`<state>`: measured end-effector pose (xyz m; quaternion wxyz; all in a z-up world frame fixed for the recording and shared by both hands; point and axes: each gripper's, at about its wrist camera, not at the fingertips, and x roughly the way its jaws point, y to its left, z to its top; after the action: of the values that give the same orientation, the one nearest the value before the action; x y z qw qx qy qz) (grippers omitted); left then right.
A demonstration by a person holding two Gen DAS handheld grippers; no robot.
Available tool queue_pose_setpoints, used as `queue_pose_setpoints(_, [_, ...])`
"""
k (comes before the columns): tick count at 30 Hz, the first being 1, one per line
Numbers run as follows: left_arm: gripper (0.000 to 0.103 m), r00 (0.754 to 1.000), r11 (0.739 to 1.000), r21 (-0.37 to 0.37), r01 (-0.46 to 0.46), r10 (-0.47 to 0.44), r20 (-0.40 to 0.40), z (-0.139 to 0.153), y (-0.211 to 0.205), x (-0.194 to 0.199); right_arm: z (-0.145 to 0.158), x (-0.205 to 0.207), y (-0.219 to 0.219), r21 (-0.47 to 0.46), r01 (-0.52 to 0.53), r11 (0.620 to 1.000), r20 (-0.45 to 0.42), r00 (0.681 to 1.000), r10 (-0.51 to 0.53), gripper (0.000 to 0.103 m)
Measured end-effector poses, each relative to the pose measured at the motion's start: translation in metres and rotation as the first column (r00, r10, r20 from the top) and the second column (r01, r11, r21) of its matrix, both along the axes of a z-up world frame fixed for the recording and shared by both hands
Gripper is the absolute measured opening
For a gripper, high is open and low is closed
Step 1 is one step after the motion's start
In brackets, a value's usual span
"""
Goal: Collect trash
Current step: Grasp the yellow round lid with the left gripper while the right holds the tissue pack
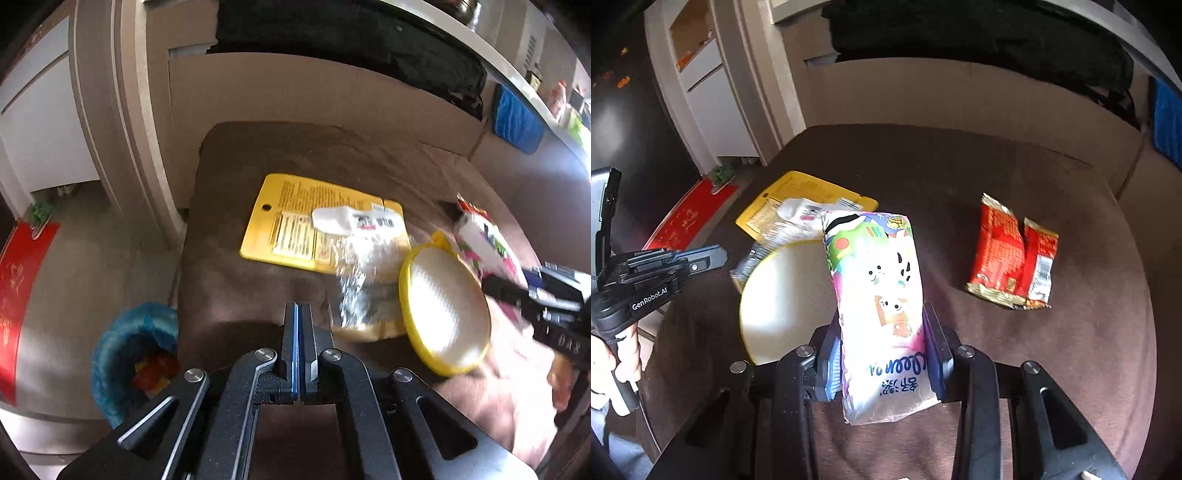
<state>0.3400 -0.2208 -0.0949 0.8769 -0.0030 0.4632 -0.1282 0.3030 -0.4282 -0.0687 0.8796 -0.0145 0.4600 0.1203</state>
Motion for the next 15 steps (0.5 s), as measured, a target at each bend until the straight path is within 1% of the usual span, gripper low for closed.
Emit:
queue_pose_setpoints(2, [0.000, 1.000, 1.000, -0.001, 0.010, -0.010, -0.008, 0.001, 0.000, -0.005, 0.004, -0.002, 0.003, -0.004, -0.005, 1.000, 0.012, 1.000, 0.005, 0.033])
queue_pose_setpoints(4, [0.000, 0.999, 0.999, -0.047, 0.001, -0.003, -0.040, 0.000, -0.001, -0.003, 0.008, -0.002, 0.004, -0.007, -0.004, 1.000, 0.017, 1.000, 0.004, 0.033])
queue_pose_setpoints(5, [0.002, 0.998, 0.998, -0.068, -0.005, 0.001, -0.056, -0.001, -0.001, -0.003, 0.009, -0.002, 0.003, -0.007, -0.003, 1.000, 0.017, 1.000, 0.003, 0.033])
queue_pose_setpoints(7, [0.003, 0.997, 0.995, -0.097, 0.004, -0.011, -0.072, 0.000, -0.006, -0.004, 0.011, -0.004, 0.001, -0.006, -0.003, 1.000, 0.016, 1.000, 0.003, 0.033])
queue_pose_setpoints(9, [0.010, 0.998, 0.995, -0.095, 0.028, -0.034, -0.062, 0.005, -0.016, -0.008, 0.012, -0.009, -0.004, -0.016, -0.006, 1.000, 0.021, 1.000, 0.007, 0.033])
queue_pose_setpoints(11, [0.034, 0.997, 0.993, -0.098, 0.066, -0.070, -0.044, 0.011, -0.030, -0.013, 0.013, -0.013, -0.011, -0.025, 0.000, 1.000, 0.026, 1.000, 0.001, 0.033])
queue_pose_setpoints(13, [0.043, 0.992, 0.987, -0.117, 0.110, -0.116, -0.042, 0.016, -0.045, -0.016, 0.012, -0.015, -0.019, -0.027, 0.018, 0.999, 0.029, 0.999, -0.017, 0.033])
queue_pose_setpoints(15, [0.046, 0.987, 0.984, -0.108, 0.142, -0.149, -0.058, 0.017, -0.060, -0.017, 0.012, -0.017, -0.031, -0.019, 0.045, 0.999, 0.032, 0.999, -0.045, 0.033])
